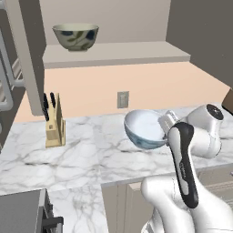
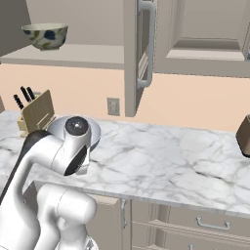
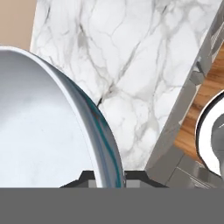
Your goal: Open the cabinet. Pick the bowls from the counter and place them in the cabinet. Then close the cabinet.
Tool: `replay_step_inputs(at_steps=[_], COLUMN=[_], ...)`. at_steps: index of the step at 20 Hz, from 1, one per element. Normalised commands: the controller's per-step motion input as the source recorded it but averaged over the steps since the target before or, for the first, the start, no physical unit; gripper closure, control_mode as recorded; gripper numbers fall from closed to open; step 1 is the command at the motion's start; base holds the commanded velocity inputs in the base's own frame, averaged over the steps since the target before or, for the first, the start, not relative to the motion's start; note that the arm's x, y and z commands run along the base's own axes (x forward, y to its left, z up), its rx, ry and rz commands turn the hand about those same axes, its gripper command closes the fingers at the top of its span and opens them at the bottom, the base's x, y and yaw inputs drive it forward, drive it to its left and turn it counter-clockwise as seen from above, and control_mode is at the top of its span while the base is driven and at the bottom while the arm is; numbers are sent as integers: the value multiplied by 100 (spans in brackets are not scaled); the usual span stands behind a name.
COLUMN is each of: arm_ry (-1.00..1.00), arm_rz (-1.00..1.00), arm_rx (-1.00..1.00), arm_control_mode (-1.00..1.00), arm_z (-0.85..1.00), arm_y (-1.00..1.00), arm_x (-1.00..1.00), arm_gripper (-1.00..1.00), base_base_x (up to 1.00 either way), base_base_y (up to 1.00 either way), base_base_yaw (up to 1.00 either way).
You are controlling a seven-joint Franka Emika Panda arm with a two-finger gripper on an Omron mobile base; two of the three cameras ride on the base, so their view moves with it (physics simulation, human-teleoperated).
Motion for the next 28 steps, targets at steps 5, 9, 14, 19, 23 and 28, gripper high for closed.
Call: replay_step_inputs(at_steps=[5,9,14,19,23,28], arm_ry=[-2,-13,-24,-20,-7,0], arm_rz=[-2,-8,-30,-29,-9,0], arm_rx=[0,-1,-6,0,-1,0], arm_control_mode=[-100,-100,-100,-100,-100,-100], arm_z=[83,69,58,57,72,84], arm_y=[0,21,36,10,10,2], arm_x=[-43,-34,-21,-1,0,-5], arm_gripper=[100,100,100,100,100,100], base_base_x=[0,0,0,0,0,0], base_base_y=[0,0,0,0,0,0], base_base_yaw=[0,0,0,0,0,0])
